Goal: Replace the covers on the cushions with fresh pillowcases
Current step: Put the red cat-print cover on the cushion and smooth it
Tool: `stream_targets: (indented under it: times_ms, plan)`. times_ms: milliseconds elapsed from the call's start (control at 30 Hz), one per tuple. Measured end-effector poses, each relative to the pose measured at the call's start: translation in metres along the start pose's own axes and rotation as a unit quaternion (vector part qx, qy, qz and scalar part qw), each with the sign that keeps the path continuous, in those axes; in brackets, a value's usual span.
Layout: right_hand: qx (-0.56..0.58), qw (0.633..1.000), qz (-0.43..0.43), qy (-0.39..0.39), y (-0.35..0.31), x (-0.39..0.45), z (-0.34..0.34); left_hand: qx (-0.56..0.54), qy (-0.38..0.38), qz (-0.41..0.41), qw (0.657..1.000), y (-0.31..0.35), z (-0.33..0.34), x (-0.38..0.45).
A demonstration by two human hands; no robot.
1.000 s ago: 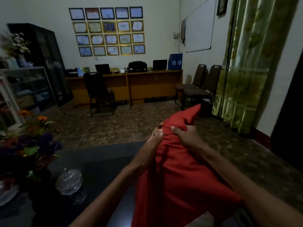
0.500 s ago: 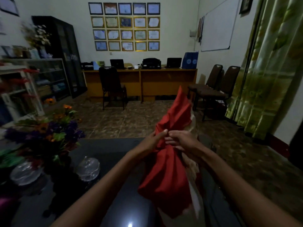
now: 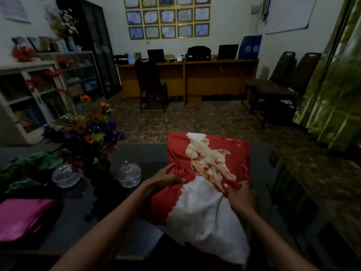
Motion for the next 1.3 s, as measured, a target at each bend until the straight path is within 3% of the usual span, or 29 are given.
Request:
stream_targets:
  times_ms: [200,367,433,500,567,633,733,867,1000,1067,1167,1300]
  plan:
    - [-0.064,0.992,-0.064,0.085,-0.018,0.002,-0.039,-0.102,0.007,0.075,0.992,-0.008,0.01,0.0]
    - [-0.12,0.971,-0.132,0.156,-0.059,0.017,-0.084,-0.251,-0.055,0.073,0.964,-0.039,0.048,-0.002]
    - [-0.134,0.966,-0.168,0.144,-0.065,0.013,-0.08,-0.213,-0.065,0.046,0.974,-0.053,0.057,-0.003]
    - [-0.126,0.971,-0.186,0.081,-0.048,0.008,-0.059,-0.13,-0.06,0.01,0.99,-0.065,0.056,-0.004]
    - [-0.182,0.965,-0.182,0.039,-0.01,0.002,-0.03,-0.073,-0.013,-0.029,0.997,-0.075,0.045,-0.006]
    - [-0.266,0.946,-0.178,0.058,0.027,0.0,-0.01,-0.06,0.016,-0.069,0.996,-0.085,0.041,-0.008]
    - [-0.292,0.937,-0.178,0.07,0.033,0.006,-0.005,-0.058,0.004,-0.093,0.994,-0.091,0.051,-0.022]
    - [-0.314,0.933,-0.173,0.042,0.01,0.006,-0.005,-0.069,0.042,-0.086,0.993,-0.107,0.045,-0.032]
    - [-0.298,0.901,-0.315,-0.013,-0.041,-0.016,0.029,-0.065,0.052,-0.087,0.993,-0.117,0.034,-0.037]
    - [-0.299,0.89,-0.34,-0.051,-0.054,-0.018,0.053,-0.044,0.084,-0.059,0.994,-0.112,0.027,-0.038]
    - [-0.288,0.9,-0.326,-0.033,-0.058,-0.013,0.074,0.009,0.188,-0.019,0.982,-0.097,0.009,-0.047]
    - [-0.22,0.934,-0.279,-0.027,-0.058,0.002,0.069,0.033,0.205,0.041,0.977,-0.074,0.006,-0.043]
Point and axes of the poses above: each hand's wrist, its own x-axis towards the middle knuckle, its own z-axis out of the palm, y = z × x, the point moved 6 cm from there along x, towards the middle knuckle, and after that the axes turned 7 degrees about -y, right-handed, at the moved point
